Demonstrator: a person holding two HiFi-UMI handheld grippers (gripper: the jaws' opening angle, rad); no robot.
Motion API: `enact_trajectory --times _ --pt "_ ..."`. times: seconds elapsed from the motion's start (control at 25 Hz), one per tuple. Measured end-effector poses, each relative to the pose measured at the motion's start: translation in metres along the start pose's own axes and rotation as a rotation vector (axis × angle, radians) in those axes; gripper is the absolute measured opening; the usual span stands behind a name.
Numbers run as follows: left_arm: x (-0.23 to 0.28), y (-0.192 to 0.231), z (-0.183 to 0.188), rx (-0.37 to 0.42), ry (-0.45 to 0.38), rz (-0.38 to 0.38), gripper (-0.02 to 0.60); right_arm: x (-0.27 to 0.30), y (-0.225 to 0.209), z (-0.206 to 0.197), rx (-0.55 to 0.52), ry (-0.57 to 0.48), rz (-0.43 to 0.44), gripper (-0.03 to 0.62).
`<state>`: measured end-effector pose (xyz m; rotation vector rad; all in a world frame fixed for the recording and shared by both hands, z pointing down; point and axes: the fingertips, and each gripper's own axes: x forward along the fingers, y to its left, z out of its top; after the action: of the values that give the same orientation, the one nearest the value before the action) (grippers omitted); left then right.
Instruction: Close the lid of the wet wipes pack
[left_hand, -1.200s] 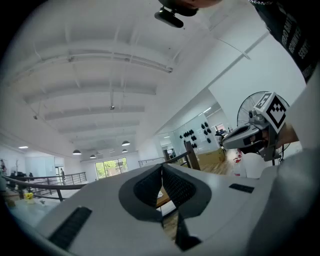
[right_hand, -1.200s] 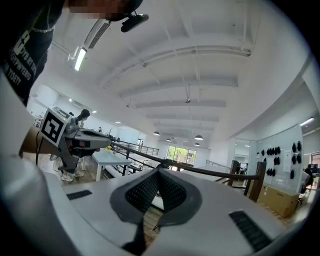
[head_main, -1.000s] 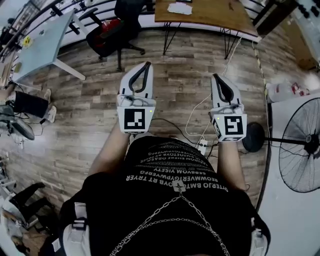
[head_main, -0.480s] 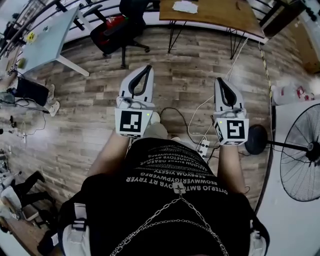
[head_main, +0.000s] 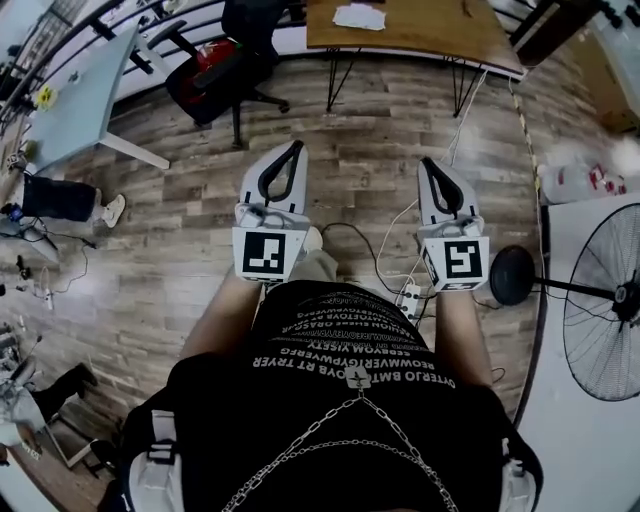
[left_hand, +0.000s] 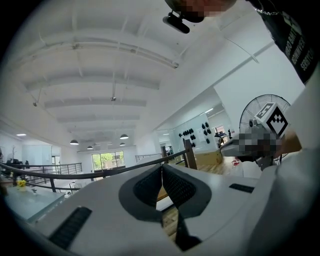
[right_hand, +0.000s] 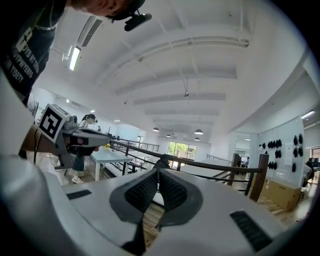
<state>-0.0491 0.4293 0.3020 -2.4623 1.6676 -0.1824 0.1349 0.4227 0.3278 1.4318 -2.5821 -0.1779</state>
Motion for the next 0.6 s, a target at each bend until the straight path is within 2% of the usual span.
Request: enact_trajectory --times 0.36,0.52,0.6 --pt "0.061 0.050 -0.010 -0.003 -0.004 -0.040 0.029 0.069 -0.009 0.006 0.002 0.006 -0.026 0.022" --pt "0.080 0.072 -0.019 0.004 0.013 -0.045 0.029 0.098 -0.009 0.002 0.014 0.026 -0.034 0.063" --pt "0.087 0.084 -0.024 -0.008 0.019 -0.048 0.029 0.111 -0.008 0.001 0.017 0.036 -0.037 0.063"
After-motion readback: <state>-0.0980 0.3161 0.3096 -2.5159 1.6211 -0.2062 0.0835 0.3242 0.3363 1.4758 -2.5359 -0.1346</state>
